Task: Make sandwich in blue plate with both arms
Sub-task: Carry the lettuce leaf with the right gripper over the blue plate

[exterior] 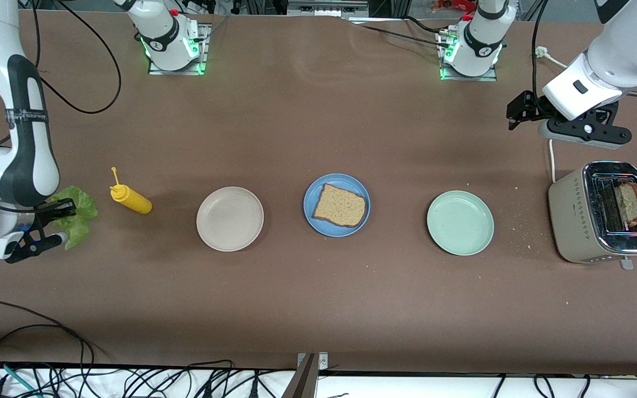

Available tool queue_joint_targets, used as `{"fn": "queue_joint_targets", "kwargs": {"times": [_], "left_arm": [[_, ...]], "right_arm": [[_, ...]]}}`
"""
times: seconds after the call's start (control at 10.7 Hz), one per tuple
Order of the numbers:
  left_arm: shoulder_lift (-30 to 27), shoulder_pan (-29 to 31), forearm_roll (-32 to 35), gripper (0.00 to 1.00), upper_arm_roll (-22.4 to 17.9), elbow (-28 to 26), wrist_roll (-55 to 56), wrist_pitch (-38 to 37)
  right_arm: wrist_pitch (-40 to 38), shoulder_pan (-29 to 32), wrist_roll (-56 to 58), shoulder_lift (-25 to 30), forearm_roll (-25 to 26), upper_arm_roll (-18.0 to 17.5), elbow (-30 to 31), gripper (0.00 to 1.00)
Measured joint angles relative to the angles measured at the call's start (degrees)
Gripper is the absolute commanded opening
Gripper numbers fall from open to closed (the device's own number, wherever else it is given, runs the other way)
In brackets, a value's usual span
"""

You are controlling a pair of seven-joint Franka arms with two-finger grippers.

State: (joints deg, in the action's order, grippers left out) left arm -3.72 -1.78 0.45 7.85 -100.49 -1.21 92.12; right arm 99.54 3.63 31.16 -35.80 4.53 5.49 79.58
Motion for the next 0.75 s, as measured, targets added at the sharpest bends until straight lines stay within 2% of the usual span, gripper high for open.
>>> {"fn": "queue_joint_targets", "kwargs": {"times": [0.37, 0.75], "left_arm": [[-0.01, -0.02, -0.09, 1.0, -0.1, 0.0, 0.01, 0.02], [-0.01, -0.11, -0.13, 1.0, -0.1, 0.0, 0.01, 0.02]], "right_arm": [[-5.13, -3.81, 0.06, 2.1, -1.0, -0.59, -7.09, 0.0], [-6.56, -9.29, -8.29, 4.83, -10.86, -1.14, -7.96, 0.0]]}}
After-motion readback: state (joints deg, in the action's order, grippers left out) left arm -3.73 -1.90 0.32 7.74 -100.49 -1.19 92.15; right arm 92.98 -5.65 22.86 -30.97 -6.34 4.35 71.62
